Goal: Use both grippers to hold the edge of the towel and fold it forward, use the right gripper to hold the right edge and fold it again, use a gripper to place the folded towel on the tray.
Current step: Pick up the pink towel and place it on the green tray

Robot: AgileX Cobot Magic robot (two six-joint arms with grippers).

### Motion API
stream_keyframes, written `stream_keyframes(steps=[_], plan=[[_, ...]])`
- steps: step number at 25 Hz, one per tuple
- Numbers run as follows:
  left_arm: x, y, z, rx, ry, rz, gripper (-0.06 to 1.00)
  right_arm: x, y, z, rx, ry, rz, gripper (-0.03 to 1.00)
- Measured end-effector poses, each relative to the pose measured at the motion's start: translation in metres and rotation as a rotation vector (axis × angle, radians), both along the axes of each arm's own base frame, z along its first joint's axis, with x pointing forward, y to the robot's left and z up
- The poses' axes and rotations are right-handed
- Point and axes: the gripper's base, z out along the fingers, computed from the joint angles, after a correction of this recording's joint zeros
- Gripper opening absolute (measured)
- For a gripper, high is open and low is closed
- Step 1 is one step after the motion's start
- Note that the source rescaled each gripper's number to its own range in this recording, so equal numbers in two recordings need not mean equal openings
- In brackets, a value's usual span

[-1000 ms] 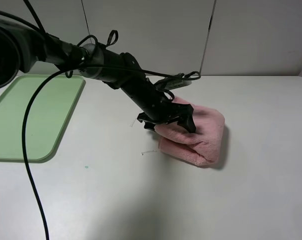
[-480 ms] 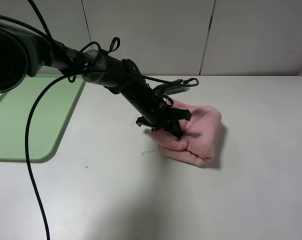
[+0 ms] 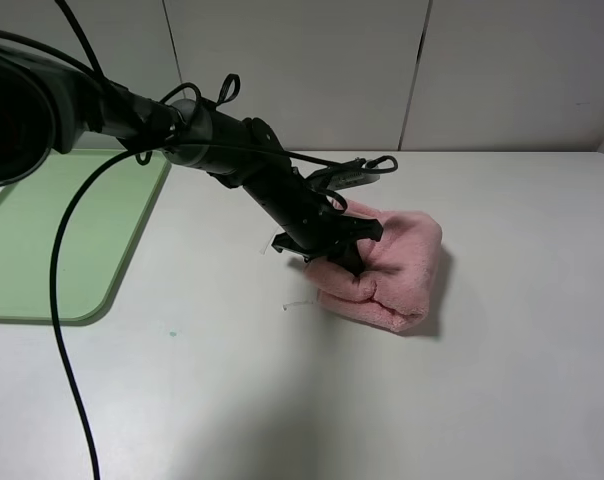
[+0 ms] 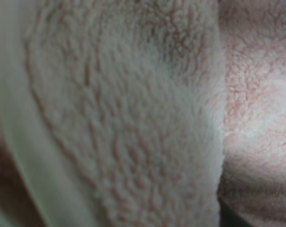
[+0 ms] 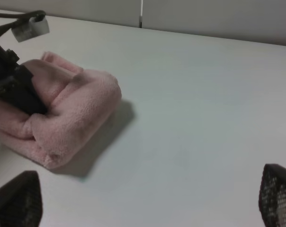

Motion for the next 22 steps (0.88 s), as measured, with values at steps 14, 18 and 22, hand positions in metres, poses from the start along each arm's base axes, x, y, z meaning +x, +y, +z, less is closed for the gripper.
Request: stream_keyframes(steps=[14,18,22], plan=[[0.015,0.033,0.048,0.098,-0.094,-0.031,0.17,0.0,-0.001,0.0,-0.007,0.0,-0.005,1.0],[0.023,0.053,0.064,0.127,-0.106,-0.015,0.17,0.0,-0.001,0.0,-0.007,0.0,-0.005,1.0],[0.029,0.075,0.073,0.157,-0.105,0.004,0.17,0.0,-0.001,0.0,-0.007,0.0,-0.005,1.0]])
